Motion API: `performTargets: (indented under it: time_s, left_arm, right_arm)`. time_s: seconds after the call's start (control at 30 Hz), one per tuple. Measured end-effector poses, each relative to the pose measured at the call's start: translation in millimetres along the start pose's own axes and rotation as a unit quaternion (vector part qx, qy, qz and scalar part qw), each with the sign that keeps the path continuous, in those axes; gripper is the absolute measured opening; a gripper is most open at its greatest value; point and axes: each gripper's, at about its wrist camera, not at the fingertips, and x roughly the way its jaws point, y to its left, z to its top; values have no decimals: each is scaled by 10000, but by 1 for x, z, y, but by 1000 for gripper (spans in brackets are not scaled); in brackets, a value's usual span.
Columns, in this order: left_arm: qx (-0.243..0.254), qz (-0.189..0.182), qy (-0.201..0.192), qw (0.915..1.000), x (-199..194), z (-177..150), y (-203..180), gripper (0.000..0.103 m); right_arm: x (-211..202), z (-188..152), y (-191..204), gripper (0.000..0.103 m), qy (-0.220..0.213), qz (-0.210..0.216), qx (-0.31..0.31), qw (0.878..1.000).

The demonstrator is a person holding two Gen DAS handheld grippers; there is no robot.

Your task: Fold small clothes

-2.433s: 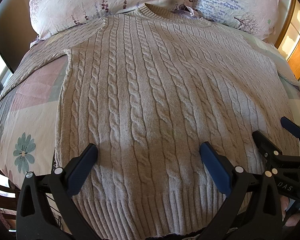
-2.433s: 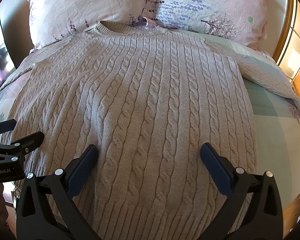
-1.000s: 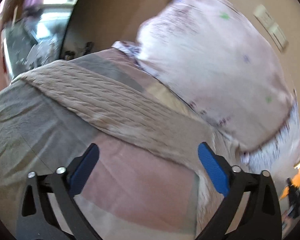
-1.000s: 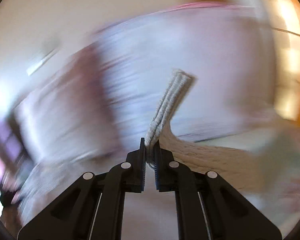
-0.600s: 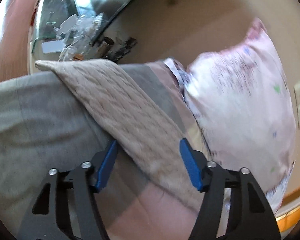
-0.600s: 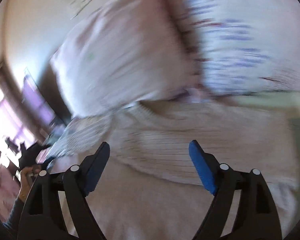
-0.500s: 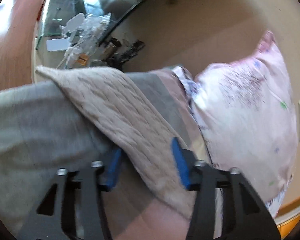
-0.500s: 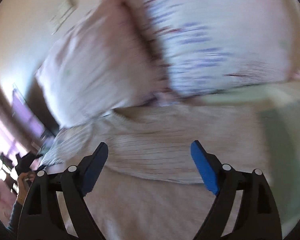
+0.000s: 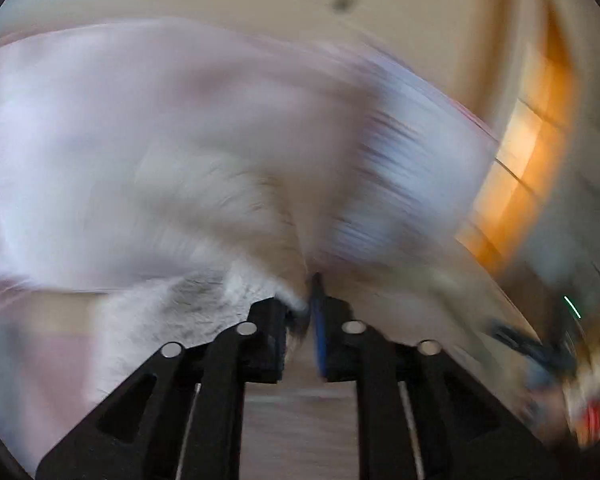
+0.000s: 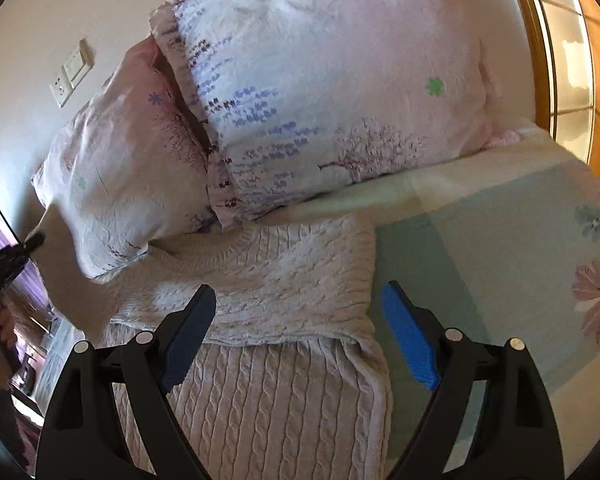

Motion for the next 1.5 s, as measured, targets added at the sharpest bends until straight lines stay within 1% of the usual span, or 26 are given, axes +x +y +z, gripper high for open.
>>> performTargets:
  time_s: [0.03, 0.1, 0.13, 0.2, 0.27, 0.3, 0.37, 0.5, 0.57, 0.63, 0.7, 0.73, 0.8, 0.87, 0.9, 1.0, 1.07, 1.1, 1.2, 1.27, 1.33, 1.37, 1.4, 1.43, 1.47, 1.5]
  left_arm:
    - [161, -319, 288, 9989, 18, -7, -22, 33]
    - [261, -601, 807, 9946, 42, -29, -43, 37]
    - [218, -546, 906, 9942, 43, -38, -41, 38]
    - [-52, -207, 903, 9957, 27, -56, -17, 57]
    - [-546, 191, 854, 9947, -5, -79, 21, 65]
    - [-667, 327, 869, 9934, -15, -84, 33, 67]
    - [-1084, 678, 1052, 9862, -44, -117, 66, 67]
    - [-1621, 732, 1338, 9749, -79, -172, 88, 67]
    - [-1866, 510, 1430, 9706, -85, -194, 85, 63]
    - [-1931, 344, 1287, 9721, -95, -211, 72, 58]
    - [-2095, -3, 1310, 9690, -101, -224, 57, 41]
    - [-2165, -148, 1303, 9674, -106, -232, 51, 39]
    - [-2246, -331, 1355, 9644, -105, -243, 39, 23]
    - [-2302, -423, 1320, 9632, -103, -249, 32, 17]
    - [-2318, -493, 1327, 9624, -99, -248, 30, 7]
    - [-2237, -727, 1181, 9647, -89, -226, 32, 7]
    - [-1995, -728, 878, 9732, -85, -190, 40, 7]
    - [-1829, -622, 623, 9792, -82, -162, 48, 6]
    - [-1727, -365, 72, 9843, -63, -97, 78, 6]
    - [-1683, -6, -189, 9856, -31, -50, 99, 6]
    - [-1732, 275, -93, 9845, 7, -24, 117, 10]
    - [-1874, 429, -1, 9813, 27, -16, 129, 17]
    - [-2039, 580, 112, 9772, 37, -15, 142, 35]
    - [-2186, 657, 152, 9735, 40, -18, 151, 43]
    - [-2365, 664, 169, 9692, 41, -22, 160, 54]
    - [-2530, 537, 151, 9659, 38, -28, 170, 61]
  right_arm:
    - [2, -2, -3, 87, 70, -6, 63, 10000]
    - [1, -10, -16, 87, 274, 60, 268, 9992]
    - [-2, -14, -20, 87, 330, 80, 309, 9989]
    - [-11, -24, -30, 87, 484, 74, 361, 9981]
    - [-20, -40, -42, 85, 754, 195, 493, 9957]
    - [-24, -51, -48, 84, 936, 315, 612, 9932]
    - [-28, -66, -54, 71, 1170, 478, 808, 9887]
    - [-42, -103, -51, 61, 1472, 946, 1091, 9785]
    - [-47, -121, -44, 46, 1716, 1346, 1230, 9682]
    - [-50, -140, -37, 32, 1989, 1727, 1359, 9551]
    - [-53, -154, -31, 19, 2103, 1997, 1432, 9463]
    - [-55, -163, -28, 12, 2182, 2172, 1484, 9398]
    - [-57, -168, -24, 8, 2153, 2270, 1486, 9381]
    - [-59, -162, -20, 7, 1949, 2368, 1477, 9403]
    - [-60, -151, -18, 7, 1741, 2513, 1522, 9399]
    - [-66, -106, -11, 7, 1104, 2671, 1390, 9472]
    - [-67, -59, -5, 6, 524, 2714, 1213, 9534]
    - [-65, -44, -2, 6, 365, 2690, 1166, 9554]
    - [-35, 26, 4, 6, -242, 2556, 1056, 9607]
    - [-3, 52, 1, 6, -377, 2416, 1196, 9622]
    - [42, 72, -4, 7, -248, 2036, 1433, 9682]
    - [70, 78, -5, 15, -22, 1739, 1512, 9731]
    - [88, 78, -6, 25, 197, 1456, 1535, 9772]
    - [109, 79, -9, 48, 542, 1049, 1571, 9805]
    - [115, 77, -12, 59, 657, 985, 1635, 9794]
    - [111, 75, -17, 65, 560, 1134, 1671, 9778]
